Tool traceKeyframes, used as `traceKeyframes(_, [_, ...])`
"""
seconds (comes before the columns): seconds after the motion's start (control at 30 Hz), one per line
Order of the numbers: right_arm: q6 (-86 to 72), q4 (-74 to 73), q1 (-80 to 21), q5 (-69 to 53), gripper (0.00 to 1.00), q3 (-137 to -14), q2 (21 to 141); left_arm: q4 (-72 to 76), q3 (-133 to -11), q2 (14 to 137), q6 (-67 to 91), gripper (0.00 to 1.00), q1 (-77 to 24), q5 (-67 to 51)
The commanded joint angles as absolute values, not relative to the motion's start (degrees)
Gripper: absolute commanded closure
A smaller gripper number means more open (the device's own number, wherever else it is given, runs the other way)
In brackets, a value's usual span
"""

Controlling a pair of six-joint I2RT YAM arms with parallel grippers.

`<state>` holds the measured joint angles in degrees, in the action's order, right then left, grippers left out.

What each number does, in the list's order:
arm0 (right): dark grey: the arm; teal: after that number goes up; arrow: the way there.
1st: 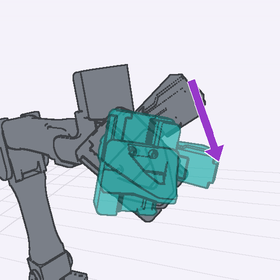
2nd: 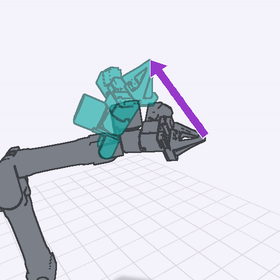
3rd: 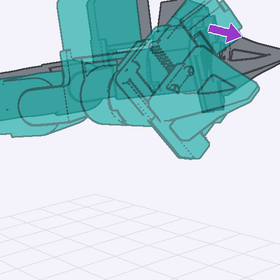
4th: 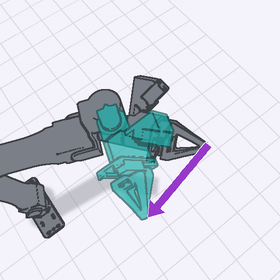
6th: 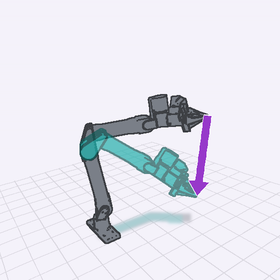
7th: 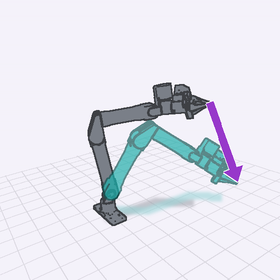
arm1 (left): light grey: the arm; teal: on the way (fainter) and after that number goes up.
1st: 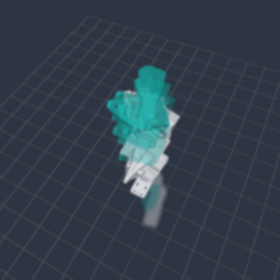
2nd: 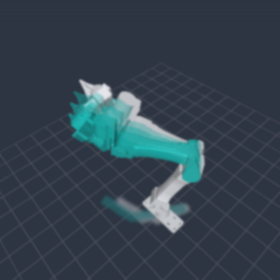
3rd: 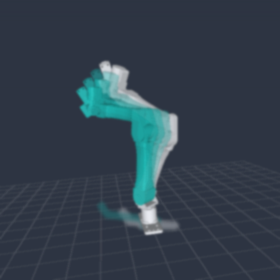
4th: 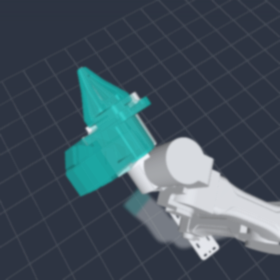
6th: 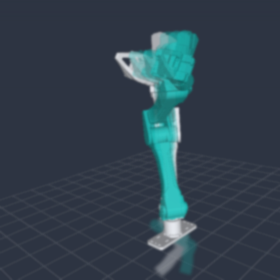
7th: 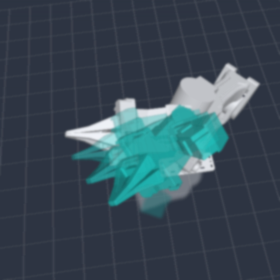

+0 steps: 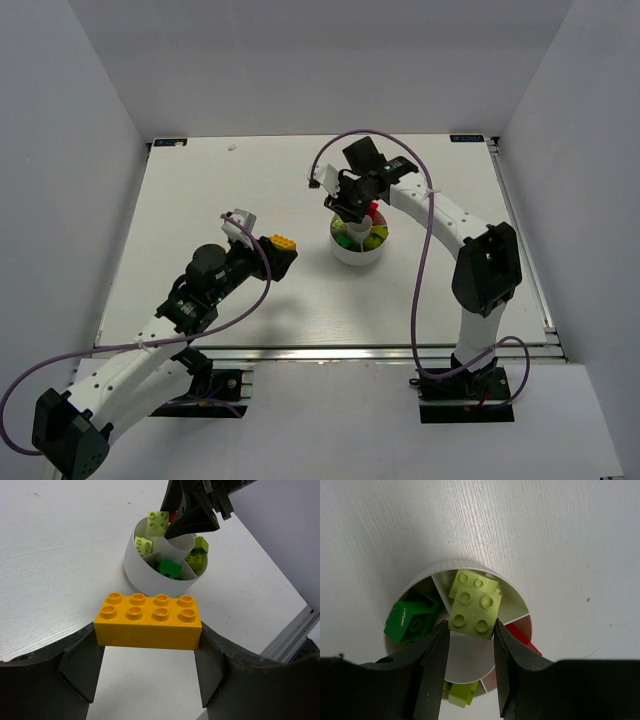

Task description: Sort the legos into containers by color

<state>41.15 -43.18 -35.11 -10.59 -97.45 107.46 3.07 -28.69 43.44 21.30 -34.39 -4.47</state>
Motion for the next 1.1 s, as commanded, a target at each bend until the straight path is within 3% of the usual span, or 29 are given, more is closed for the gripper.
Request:
traceKeyframes(0.0, [41.31,-45.00,-35.68,-10.20,0.72,-100.63,108.63,2.37,-29.71,42.36,20.57,0.76,-34.63,-3.43])
traceKeyframes(0.37, [41.13,-44.65,-36.04,-8.09,0.59,-100.81,110.56,1.67,-30.15,41.84,20.48,0.76,-34.54,-3.16])
traceKeyframes(0.63, [40.87,-44.04,-36.04,-8.44,0.35,-100.28,109.87,1.41,-30.94,41.66,20.48,0.76,-34.54,-3.25])
traceKeyframes(0.87, [40.43,-43.33,-36.04,-9.14,0.33,-100.19,108.46,1.58,-31.55,41.75,20.65,0.76,-34.63,-3.69])
traceKeyframes(0.97, [39.91,-42.90,-35.95,-10.10,0.24,-100.55,106.62,1.93,-31.90,41.31,20.57,0.76,-34.54,-5.00])
traceKeyframes(1.0, [39.73,-42.37,-35.95,-10.46,0.11,-100.55,105.92,2.98,-31.56,41.22,20.48,0.76,-34.54,-5.71])
traceKeyframes(1.07, [39.20,-41.31,-35.95,-11.60,0.11,-100.20,103.54,4.74,-30.85,40.78,20.39,0.75,-34.54,-9.22])
